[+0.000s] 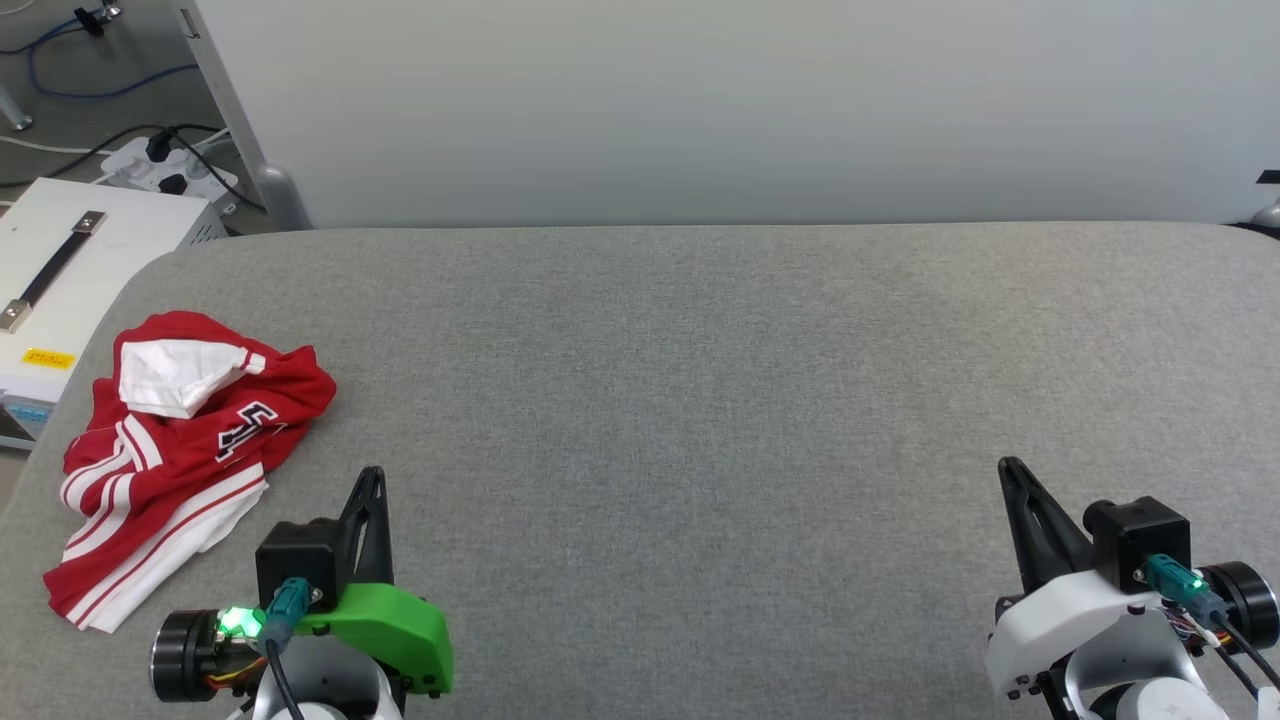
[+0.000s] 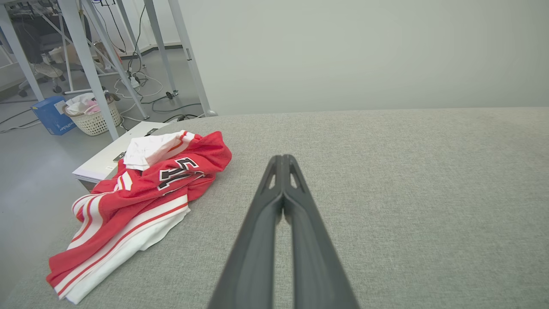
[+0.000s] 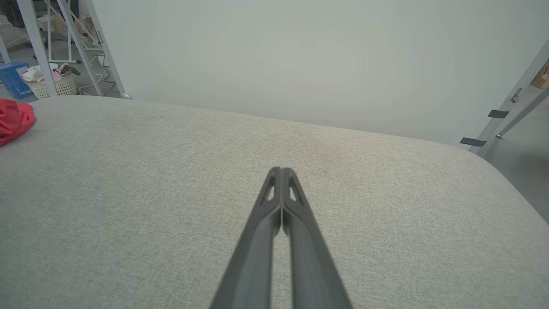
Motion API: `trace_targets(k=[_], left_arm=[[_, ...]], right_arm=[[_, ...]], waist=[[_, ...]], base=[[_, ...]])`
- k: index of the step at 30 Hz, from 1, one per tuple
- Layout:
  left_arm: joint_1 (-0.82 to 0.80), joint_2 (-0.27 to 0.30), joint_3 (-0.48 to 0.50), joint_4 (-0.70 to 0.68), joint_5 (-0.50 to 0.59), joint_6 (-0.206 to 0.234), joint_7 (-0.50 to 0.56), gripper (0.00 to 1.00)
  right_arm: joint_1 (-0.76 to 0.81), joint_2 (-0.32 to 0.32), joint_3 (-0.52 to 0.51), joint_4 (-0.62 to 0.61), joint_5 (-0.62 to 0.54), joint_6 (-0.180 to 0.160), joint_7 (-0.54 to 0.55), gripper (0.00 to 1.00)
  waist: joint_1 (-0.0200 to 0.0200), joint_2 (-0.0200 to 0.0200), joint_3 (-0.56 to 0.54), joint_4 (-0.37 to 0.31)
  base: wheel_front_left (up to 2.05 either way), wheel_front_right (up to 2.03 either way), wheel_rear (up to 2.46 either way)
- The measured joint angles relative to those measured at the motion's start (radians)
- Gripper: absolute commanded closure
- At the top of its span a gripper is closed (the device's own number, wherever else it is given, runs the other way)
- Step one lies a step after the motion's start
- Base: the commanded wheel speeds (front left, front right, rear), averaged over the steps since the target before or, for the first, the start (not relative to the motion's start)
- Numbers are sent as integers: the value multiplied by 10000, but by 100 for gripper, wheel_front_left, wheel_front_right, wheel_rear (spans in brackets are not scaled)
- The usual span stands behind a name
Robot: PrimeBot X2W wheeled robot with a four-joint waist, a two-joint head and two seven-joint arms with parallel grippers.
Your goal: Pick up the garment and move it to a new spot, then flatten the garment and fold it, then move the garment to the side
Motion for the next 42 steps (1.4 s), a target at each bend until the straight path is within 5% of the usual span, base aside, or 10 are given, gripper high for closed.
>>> trace_targets(k=[16,17,42], left_arm=[[0,0,-2,0,0,0,0,100],[0,0,-2,0,0,0,0,0],[11,2,-56,-77,-105,125,-359,0]], right_arm=[[0,0,2,0,0,-2,0,100],[0,0,0,0,0,-2,0,0],[7,0,-253,-188,330,0,-343,0]], waist=[[0,0,0,0],[0,0,0,0],[0,0,15,2]], base=[[0,0,0],[0,0,0],[0,0,0]])
